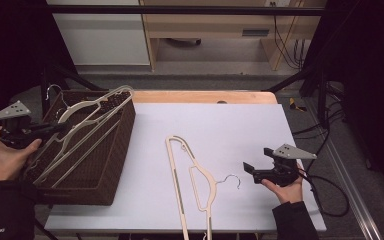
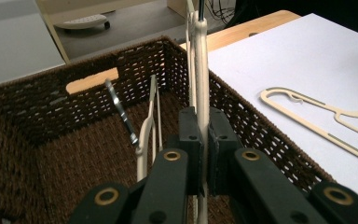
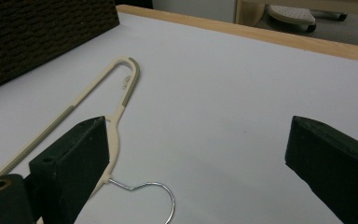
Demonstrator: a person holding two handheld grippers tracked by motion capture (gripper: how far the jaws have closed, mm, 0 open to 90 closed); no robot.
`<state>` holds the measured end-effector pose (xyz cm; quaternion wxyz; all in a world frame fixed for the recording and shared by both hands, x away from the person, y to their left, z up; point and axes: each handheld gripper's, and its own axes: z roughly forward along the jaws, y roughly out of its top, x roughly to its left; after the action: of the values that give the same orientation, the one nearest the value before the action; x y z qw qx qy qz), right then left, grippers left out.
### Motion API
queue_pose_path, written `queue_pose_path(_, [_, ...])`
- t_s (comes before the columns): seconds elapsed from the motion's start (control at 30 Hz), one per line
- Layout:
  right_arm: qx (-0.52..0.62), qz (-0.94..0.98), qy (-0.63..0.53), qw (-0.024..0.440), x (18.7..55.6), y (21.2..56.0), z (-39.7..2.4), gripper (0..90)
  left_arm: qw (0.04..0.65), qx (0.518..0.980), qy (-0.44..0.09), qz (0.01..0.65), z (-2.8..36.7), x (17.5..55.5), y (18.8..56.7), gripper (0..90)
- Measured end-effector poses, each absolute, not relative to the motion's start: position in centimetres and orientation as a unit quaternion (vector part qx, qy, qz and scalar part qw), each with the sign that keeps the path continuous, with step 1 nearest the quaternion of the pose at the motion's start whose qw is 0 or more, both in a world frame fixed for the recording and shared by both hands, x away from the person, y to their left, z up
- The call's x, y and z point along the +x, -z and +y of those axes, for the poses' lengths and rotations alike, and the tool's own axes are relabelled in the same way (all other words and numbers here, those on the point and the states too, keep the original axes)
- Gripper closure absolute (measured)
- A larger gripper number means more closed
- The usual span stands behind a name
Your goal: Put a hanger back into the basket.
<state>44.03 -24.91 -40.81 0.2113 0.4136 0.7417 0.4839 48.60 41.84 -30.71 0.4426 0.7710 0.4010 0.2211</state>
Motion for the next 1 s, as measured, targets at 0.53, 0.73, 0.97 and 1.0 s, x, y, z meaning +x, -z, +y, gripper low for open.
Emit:
queue_pose_path(0.53, [0.415, 0.743, -0.482, 0.209, 44.1, 40.9, -24.9, 6.6, 0.392, 0.785, -0.213, 0.430, 42.9, 49.1, 32.6, 86.5])
queue_pose_path(0.73, [0.415, 0.745, -0.480, 0.206, 44.1, 41.0, -24.9, 6.5, 0.373, 0.796, -0.192, 0.437, 42.0, 49.7, 34.7, 86.4])
queue_pose_path(0.97, [0.413, 0.747, -0.479, 0.207, 44.1, 41.0, -24.9, 6.5, 0.316, 0.800, -0.199, 0.470, 41.2, 50.5, 37.5, 83.7])
queue_pose_path(1.0, [0.413, 0.747, -0.478, 0.206, 44.1, 41.0, -24.9, 6.4, 0.312, 0.797, -0.204, 0.475, 41.4, 50.5, 37.5, 81.7])
